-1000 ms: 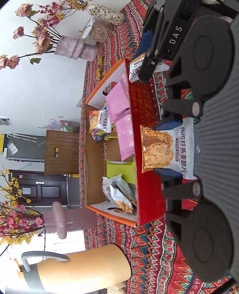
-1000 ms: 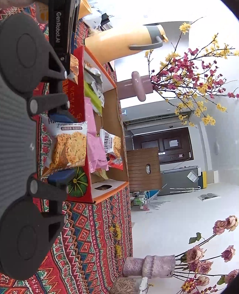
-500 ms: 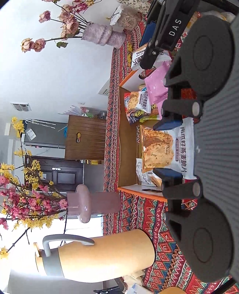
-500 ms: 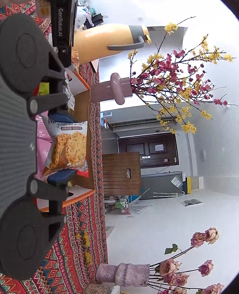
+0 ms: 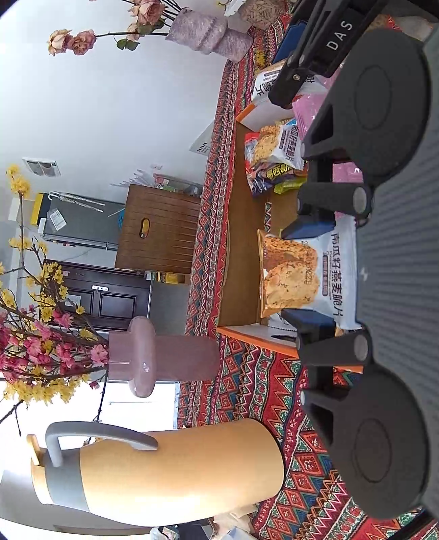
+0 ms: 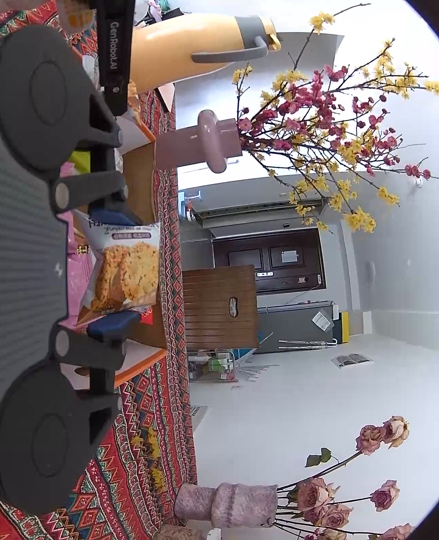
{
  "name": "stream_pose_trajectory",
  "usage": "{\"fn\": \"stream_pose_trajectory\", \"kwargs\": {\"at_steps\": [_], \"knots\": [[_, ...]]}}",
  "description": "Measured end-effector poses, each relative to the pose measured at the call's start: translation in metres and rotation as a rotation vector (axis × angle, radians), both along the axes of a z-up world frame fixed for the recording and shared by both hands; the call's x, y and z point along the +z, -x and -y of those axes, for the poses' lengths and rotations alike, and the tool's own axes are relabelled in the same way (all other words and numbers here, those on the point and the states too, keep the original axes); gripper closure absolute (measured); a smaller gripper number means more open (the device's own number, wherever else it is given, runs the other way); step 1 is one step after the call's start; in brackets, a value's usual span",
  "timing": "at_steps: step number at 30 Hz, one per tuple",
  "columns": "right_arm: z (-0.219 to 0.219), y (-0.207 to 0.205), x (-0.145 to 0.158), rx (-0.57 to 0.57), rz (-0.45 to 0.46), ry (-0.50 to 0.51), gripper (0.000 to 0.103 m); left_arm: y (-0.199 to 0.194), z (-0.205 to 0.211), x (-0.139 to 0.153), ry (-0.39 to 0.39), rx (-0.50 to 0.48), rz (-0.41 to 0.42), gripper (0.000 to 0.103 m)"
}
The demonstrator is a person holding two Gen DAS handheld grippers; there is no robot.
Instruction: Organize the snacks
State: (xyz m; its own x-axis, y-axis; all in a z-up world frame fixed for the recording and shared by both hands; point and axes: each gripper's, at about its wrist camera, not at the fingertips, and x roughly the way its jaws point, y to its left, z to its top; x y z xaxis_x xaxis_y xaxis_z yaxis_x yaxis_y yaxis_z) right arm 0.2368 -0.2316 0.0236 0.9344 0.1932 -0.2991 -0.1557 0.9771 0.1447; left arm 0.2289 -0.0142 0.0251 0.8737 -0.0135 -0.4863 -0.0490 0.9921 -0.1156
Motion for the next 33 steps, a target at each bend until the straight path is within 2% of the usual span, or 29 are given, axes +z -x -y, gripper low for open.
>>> {"fn": "stream_pose_trajectory", "kwargs": {"at_steps": [7, 9, 10, 12, 13, 14, 15, 16, 25, 33], "knots": [[-0.004, -0.006, -0.01, 0.0, -0.021, 0.023, 0.051, -0.004, -0.006, -0.009, 0.01, -0.004, 0.007, 0.058], [-0.005, -0.006, -0.011, -0.004, -0.023, 0.025, 0.046, -0.003, -0.008, -0.008, 0.02, 0.002, 0.009, 0.054], [-0.004, -0.005, -0.01, -0.009, -0.021, 0.023, 0.039, -0.002, -0.009, -0.008, 0.024, 0.003, 0.014, 0.049], [-0.001, -0.002, -0.009, -0.036, -0.002, 0.02, 0.029, 0.001, -0.011, -0.006, 0.028, 0.013, 0.034, 0.031], [0.0, -0.001, -0.008, -0.04, 0.003, 0.017, 0.021, 0.003, -0.012, -0.005, 0.025, 0.026, 0.048, 0.015], [0.001, 0.0, -0.008, -0.048, 0.006, 0.013, 0.016, 0.006, -0.013, -0.003, 0.023, 0.041, 0.067, 0.003], [0.002, 0.0, -0.008, -0.057, 0.008, 0.01, 0.005, 0.008, -0.014, -0.002, 0.024, 0.052, 0.087, 0.0], [0.003, 0.0, -0.008, -0.063, 0.01, 0.009, 0.0, 0.01, -0.015, 0.0, 0.027, 0.056, 0.1, 0.0], [0.008, -0.001, -0.008, -0.071, 0.005, -0.002, 0.0, 0.014, -0.014, 0.006, 0.021, 0.076, 0.109, 0.0], [0.01, 0.02, 0.012, -0.036, 0.042, -0.012, 0.0, 0.05, -0.014, 0.027, -0.018, 0.095, 0.15, 0.0]]}}
